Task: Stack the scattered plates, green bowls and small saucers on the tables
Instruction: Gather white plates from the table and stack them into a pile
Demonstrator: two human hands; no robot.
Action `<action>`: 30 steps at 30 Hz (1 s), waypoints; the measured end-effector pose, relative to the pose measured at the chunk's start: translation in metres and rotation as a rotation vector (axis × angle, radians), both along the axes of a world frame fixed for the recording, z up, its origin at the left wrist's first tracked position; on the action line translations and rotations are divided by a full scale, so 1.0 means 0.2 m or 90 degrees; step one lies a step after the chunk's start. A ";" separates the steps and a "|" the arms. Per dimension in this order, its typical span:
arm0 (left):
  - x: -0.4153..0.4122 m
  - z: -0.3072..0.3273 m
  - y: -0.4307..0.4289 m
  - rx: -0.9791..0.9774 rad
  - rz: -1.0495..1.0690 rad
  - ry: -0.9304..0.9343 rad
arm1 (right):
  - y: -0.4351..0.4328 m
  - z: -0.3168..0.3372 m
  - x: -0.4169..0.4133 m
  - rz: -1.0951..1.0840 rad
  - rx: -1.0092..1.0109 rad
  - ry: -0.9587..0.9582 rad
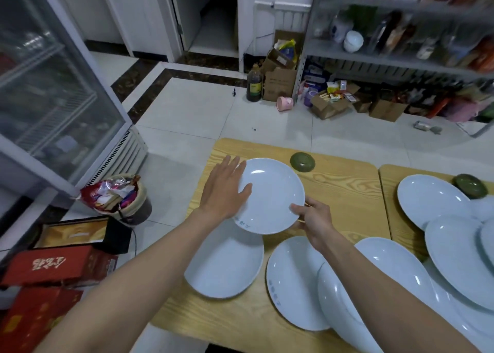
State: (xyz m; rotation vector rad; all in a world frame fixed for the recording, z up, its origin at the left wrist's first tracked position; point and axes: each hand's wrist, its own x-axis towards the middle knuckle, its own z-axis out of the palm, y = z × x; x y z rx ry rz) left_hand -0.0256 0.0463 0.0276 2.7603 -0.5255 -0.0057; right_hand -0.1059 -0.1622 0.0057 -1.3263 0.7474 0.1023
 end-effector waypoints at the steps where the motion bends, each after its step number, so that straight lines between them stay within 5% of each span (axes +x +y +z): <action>1: -0.05 0.02 0.00 0.029 -0.013 -0.024 | 0.02 0.00 -0.04 0.006 0.007 0.001; 18: -0.53 0.16 0.26 0.181 -0.065 -0.060 | 0.44 -0.09 -0.54 0.021 0.014 0.057; 30: -0.61 0.12 0.46 0.227 -0.081 -0.041 | 0.59 -0.16 -0.54 0.000 -0.175 0.108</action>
